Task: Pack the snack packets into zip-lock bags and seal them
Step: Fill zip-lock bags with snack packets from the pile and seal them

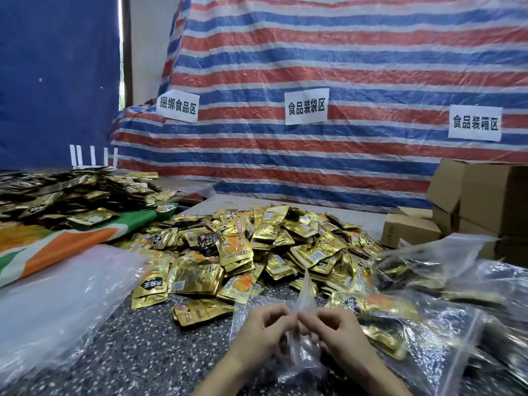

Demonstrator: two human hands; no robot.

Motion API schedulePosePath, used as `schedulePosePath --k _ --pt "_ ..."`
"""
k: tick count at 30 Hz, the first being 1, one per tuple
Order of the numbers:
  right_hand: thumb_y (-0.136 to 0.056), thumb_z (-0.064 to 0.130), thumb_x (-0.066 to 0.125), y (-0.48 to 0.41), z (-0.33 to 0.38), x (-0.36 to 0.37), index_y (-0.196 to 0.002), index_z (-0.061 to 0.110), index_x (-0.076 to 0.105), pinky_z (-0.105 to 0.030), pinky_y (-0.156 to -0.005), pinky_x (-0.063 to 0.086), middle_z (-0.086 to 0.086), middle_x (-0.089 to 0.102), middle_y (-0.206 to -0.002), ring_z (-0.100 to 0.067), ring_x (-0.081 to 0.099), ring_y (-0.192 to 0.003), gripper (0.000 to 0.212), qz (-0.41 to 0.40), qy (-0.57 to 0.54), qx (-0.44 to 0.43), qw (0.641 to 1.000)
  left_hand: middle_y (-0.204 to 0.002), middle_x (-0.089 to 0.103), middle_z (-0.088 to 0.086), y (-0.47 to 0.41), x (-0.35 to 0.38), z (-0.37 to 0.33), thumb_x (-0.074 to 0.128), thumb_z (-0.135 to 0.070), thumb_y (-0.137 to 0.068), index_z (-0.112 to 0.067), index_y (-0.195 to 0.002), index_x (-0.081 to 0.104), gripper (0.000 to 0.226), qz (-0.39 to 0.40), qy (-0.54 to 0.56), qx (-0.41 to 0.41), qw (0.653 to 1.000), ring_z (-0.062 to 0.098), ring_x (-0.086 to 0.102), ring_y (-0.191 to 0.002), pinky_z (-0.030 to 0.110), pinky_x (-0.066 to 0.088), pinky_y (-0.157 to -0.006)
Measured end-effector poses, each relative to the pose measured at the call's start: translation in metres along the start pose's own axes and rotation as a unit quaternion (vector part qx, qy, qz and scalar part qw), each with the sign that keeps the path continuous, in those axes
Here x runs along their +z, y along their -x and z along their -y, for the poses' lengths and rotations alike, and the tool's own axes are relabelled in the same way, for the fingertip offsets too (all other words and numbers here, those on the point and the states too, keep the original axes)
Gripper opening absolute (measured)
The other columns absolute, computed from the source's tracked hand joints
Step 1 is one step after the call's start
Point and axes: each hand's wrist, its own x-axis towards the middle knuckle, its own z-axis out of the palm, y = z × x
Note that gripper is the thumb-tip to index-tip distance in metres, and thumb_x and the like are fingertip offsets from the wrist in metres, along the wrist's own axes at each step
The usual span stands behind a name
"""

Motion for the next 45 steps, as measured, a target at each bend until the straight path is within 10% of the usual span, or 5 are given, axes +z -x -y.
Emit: schedulePosePath --k 19,32,36,40,45 --pt "-0.084 0.028 0.067 -0.001 -0.008 0.0 -0.062 0.006 0.061 -0.02 -0.05 0.033 -0.008 0.053 -0.058 -0.017 0.045 -0.052 0.032 0.001 -0.002 -0.021 1.0 -0.061 0.067 0.003 0.001 -0.005 0.001 0.083 -0.033 -0.072 -0.013 -0.068 0.076 0.022 0.009 0.012 -0.032 0.999 0.013 0.056 -0.05 0.022 0.045 -0.05" --pt "-0.09 -0.006 0.053 -0.002 0.003 -0.017 -0.049 0.011 0.061 -0.019 -0.045 0.037 0.0 0.049 -0.048 -0.008 0.043 -0.046 0.045 -0.201 -0.135 -0.073 0.967 -0.059 0.06 0.011 0.003 -0.009 -0.02 0.063 0.003 -0.089 0.0 -0.062 0.058 0.027 -0.242 -0.009 0.035 0.97 0.017 0.058 -0.05 0.026 0.051 -0.049" --pt "-0.078 0.02 0.065 0.005 0.012 -0.013 -0.085 0.029 0.063 -0.033 -0.049 0.047 -0.001 0.057 -0.07 -0.018 0.051 -0.058 0.012 -0.181 0.01 -0.171 0.968 -0.077 0.063 0.022 0.003 -0.002 -0.049 0.061 -0.002 -0.092 0.0 -0.066 0.057 0.026 -0.189 -0.115 0.059 0.973 0.021 0.053 -0.063 0.038 0.054 -0.062" --pt "-0.081 0.031 0.064 0.009 0.026 -0.009 -0.132 0.035 0.055 -0.028 -0.074 0.054 0.002 0.049 -0.146 -0.01 0.059 -0.112 0.052 -0.148 0.164 -0.283 0.933 -0.082 0.069 0.021 0.003 0.003 -0.079 0.06 -0.008 -0.093 -0.009 -0.063 0.058 0.03 -0.083 -0.133 0.044 0.987 0.029 0.07 -0.068 0.037 0.058 -0.054" --pt "-0.084 0.031 0.055 0.01 0.03 -0.011 -0.087 0.018 0.073 -0.026 -0.081 0.052 0.011 0.06 -0.135 -0.004 0.062 -0.108 0.023 -0.063 0.241 -0.345 0.905 -0.084 0.071 0.023 -0.006 -0.015 -0.101 0.056 -0.003 -0.093 -0.009 -0.062 0.05 0.031 -0.103 -0.171 0.047 0.979 0.015 0.072 -0.063 0.028 0.056 -0.051"
